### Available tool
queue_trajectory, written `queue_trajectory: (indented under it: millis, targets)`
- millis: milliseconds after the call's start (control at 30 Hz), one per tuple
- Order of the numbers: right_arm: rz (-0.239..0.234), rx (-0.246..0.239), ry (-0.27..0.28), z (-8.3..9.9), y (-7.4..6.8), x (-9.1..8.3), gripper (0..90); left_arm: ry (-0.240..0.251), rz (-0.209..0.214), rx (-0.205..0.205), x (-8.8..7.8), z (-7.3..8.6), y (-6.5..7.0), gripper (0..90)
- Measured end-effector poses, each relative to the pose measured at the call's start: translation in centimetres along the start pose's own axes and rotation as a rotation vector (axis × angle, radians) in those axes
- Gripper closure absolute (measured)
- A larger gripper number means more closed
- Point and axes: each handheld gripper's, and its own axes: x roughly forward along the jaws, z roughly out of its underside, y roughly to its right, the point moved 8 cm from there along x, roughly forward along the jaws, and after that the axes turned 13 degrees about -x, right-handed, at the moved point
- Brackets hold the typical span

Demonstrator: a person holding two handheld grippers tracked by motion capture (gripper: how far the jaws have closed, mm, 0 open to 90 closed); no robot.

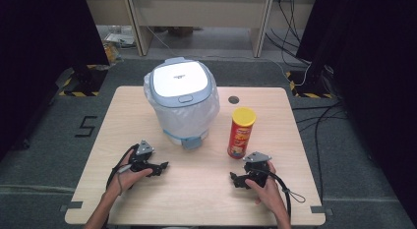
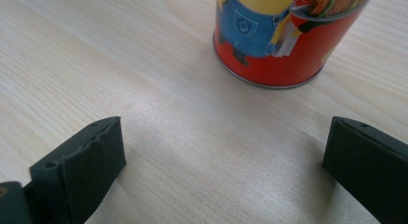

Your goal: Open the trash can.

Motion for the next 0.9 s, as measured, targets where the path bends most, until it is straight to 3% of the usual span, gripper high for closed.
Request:
queue_trajectory:
  millis: [633,833,900]
  targets:
    - [-0.005,-0.006,0.0,0.0,0.0,0.0,0.6,0.001,0.0,0.002,-0.1,0.0,0.0,15.4]
    - [-0.005,-0.007,0.0,0.0,0.0,0.0,0.6,0.046,0.022,0.028,-0.4,-1.0,1.4,15.5]
    - [-0.005,-0.01,0.002,0.0,0.1,0.0,0.6,0.075,0.061,0.04,-0.5,-1.8,2.5,15.6]
